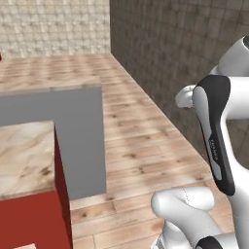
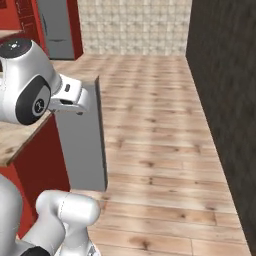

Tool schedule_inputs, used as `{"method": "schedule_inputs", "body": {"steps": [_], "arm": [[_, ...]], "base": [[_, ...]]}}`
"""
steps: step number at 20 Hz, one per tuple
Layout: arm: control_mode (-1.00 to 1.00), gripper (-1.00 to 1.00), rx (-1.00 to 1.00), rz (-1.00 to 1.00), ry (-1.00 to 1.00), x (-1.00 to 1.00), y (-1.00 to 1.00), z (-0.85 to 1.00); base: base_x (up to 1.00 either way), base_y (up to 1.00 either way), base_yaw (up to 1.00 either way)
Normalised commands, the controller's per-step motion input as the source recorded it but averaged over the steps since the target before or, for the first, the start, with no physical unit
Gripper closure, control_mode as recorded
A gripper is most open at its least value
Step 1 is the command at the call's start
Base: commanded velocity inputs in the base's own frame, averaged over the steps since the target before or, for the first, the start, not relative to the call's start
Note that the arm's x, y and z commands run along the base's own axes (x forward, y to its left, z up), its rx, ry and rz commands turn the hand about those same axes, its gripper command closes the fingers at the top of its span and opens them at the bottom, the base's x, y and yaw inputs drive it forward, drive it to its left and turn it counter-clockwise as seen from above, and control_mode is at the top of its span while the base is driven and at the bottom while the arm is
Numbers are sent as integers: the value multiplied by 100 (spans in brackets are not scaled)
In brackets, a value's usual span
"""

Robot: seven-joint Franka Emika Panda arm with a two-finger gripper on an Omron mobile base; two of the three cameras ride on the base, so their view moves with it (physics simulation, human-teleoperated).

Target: Move the hot dog bun to the plate on the dining table and place the condiment next to that plate. Then navigate to the fridge and take the sausage and place it on the plate as well.

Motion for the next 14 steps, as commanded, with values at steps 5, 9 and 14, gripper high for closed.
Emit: {"method": "schedule_inputs", "body": {"steps": [5,9,14], "arm": [[100,-100,0,0,0,0,0,0],[100,-100,0,0,0,0,0,0],[100,-100,0,0,0,0,0,0]], "base": [[100,-77,0],[100,-53,0],[100,-43,0]]}}
